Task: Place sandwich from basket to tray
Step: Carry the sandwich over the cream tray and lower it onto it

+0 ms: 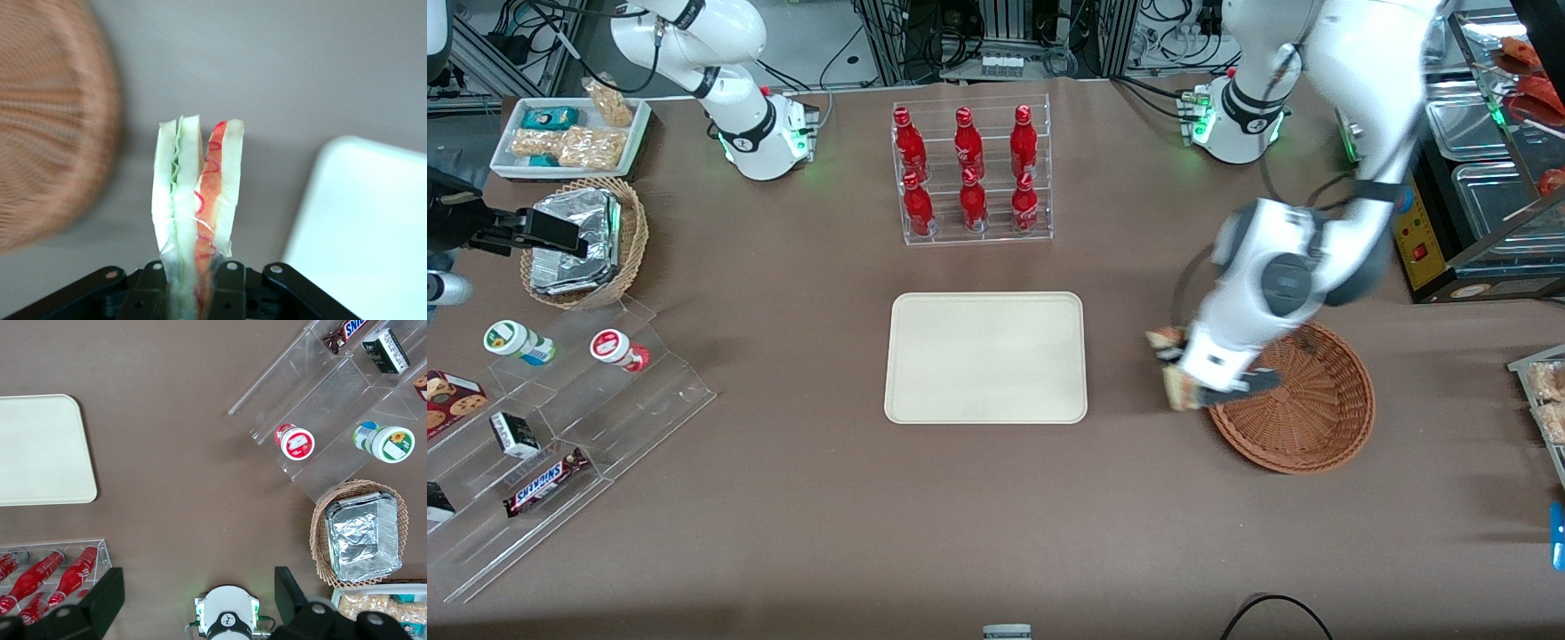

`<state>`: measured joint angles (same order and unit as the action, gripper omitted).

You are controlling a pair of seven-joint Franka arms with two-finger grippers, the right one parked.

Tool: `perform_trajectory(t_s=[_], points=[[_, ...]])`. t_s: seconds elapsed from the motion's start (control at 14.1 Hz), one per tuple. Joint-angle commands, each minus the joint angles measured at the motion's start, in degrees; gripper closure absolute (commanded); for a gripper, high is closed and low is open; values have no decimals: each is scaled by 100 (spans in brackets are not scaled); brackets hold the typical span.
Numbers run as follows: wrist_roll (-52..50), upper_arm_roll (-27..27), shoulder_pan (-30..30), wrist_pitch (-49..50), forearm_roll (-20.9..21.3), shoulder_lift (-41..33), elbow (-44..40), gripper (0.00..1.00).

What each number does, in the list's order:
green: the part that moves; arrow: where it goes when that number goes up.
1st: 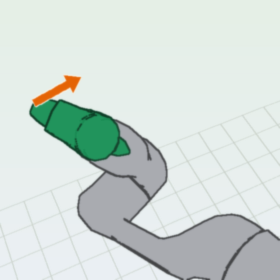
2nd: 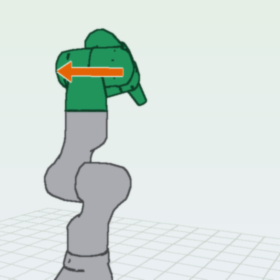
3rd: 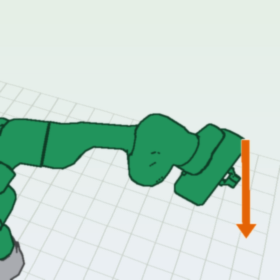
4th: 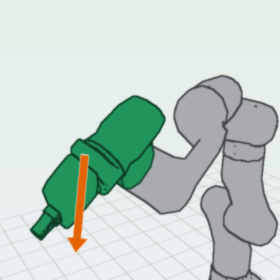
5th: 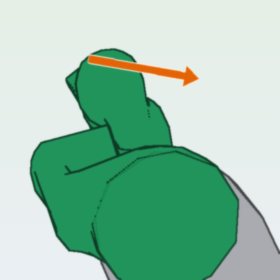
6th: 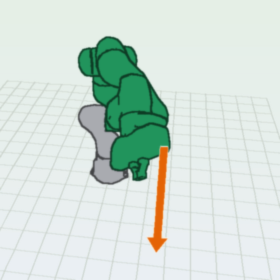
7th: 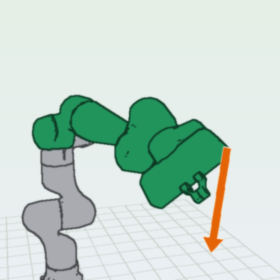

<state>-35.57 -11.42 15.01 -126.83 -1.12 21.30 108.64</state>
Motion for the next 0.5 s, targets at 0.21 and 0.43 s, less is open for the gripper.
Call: perform_trajectory(t_s=[0.21,0.43], points=[[-406,87,1283,176,23,1322,-1528,85],[-539,96,1539,229,94,1893,-2135,84]])
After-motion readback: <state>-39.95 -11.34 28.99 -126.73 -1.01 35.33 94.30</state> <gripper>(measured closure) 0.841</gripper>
